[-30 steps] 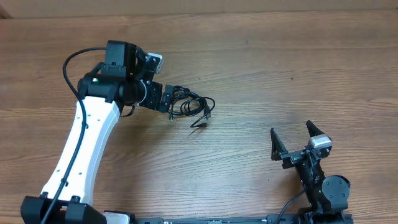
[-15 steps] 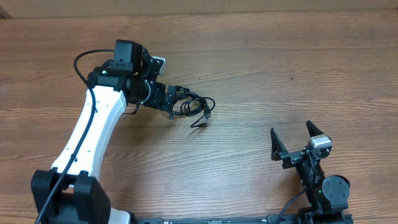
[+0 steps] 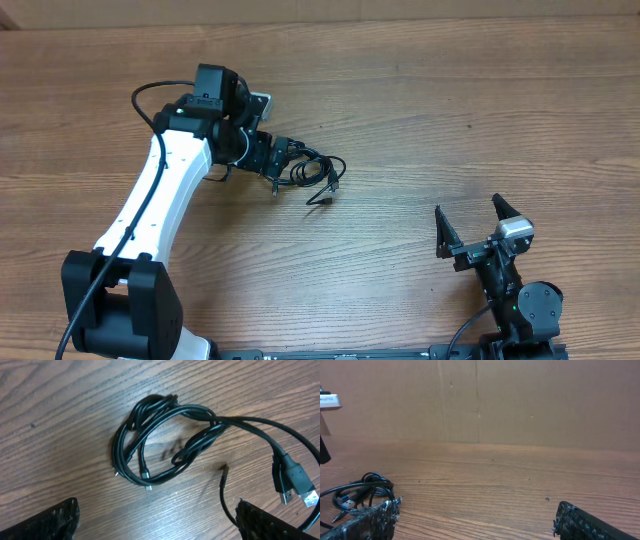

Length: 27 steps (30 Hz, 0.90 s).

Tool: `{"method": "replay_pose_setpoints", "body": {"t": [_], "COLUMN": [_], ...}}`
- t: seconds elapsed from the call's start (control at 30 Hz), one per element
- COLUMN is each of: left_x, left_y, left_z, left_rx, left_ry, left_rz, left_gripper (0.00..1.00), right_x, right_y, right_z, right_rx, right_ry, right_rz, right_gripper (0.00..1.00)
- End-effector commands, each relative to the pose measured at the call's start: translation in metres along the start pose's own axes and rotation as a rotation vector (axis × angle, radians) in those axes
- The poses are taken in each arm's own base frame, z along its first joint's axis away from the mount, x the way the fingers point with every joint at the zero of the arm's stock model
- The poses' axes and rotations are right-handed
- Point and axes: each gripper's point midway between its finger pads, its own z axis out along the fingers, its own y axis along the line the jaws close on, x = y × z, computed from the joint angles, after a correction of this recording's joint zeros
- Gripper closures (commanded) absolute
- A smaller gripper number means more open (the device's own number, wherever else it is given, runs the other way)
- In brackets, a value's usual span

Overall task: Untangle cables
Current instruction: 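Lower the left gripper onto the cable bundle and close on the loops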

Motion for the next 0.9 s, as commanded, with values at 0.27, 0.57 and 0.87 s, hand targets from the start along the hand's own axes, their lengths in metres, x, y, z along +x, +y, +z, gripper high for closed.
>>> {"method": "replay_pose_setpoints", "body": {"t": [0.27,0.57,0.87], "left_x": [-0.005,0.001,0.007], "left_y": [0.005,0.010,0.019], "left_z": [0.010,0.026,0.047], "left_rx": [-0.025,-0.022,-0.035], "left_ry": [0.009,0.051,0.099], "left_rz": [-0.006,-0.018,-0.031], "left_gripper": [0.00,0.00,0.01], "right_x": [0.002,0.002,0.002], "right_y": [-0.003,-0.003,-0.003], "right_z": [0.000,0.000,0.000], "right_rx": [0.013,0.013,0.013], "right_ry": [-0.002,-0.002,-0.002], "right_rz": [0.006,0.006,0.006], "right_gripper": [0.00,0.00,0.00]}}
